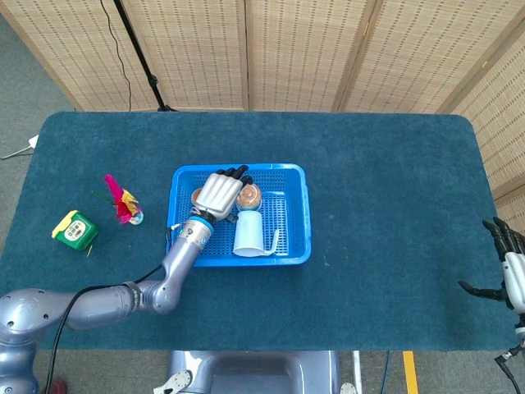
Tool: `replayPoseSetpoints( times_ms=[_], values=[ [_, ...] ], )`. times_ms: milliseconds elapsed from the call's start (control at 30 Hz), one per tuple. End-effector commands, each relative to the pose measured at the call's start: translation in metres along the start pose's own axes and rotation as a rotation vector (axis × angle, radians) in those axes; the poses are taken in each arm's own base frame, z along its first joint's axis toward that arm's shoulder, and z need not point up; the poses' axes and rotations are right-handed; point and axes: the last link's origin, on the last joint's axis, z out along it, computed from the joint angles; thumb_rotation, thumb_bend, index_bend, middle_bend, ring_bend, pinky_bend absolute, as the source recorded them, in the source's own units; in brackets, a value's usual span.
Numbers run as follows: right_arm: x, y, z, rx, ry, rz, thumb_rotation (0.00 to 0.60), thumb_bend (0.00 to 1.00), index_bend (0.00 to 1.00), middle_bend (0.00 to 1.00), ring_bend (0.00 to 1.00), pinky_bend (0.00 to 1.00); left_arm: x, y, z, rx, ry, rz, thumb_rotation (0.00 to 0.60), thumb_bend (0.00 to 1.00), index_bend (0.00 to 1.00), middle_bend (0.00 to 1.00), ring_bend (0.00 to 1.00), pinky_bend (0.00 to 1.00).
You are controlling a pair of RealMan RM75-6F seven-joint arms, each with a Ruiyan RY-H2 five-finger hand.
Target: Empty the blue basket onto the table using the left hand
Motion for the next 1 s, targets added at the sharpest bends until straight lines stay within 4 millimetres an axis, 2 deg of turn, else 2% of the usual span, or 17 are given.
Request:
replayPoseSetpoints(
  times_ms=[33,233,533,1000],
  values=[
    [0.001,0.0,0.0,0.0,0.002,0.002,0.6,0.0,0.0,0.0,0.0,0.0,-0.003,0.003,0.001,-0.001,-0.009,0.0,0.6,0.13,0.28,0.14,0.2,0.31],
    [0.001,0.001,0.0,-0.004,0.0,0.006,0.6,0.0,0.0,0.0,0.0,0.0,-0.004,0.008,0.003,0.004,-0.006,-0.008,0.6,0.15,0.31,0.15,0.23,0.35],
    [0.002,0.002,0.0,-0.004,0.002,0.011,0.6,0.0,0.0,0.0,0.0,0.0,-0.003,0.008,0.006,0.022,0.004,-0.011,0.6,0.15,0.31,0.15,0.22,0.35],
    [0.001,0.003,0.002,-0.009,-0.004,0.007,0.6,0.0,0.0,0.0,0.0,0.0,-0.006,0.02,0.018,0.045,-0.001,-0.003,0.6,0.15,0.3,0.15,0.21,0.35]
  ],
)
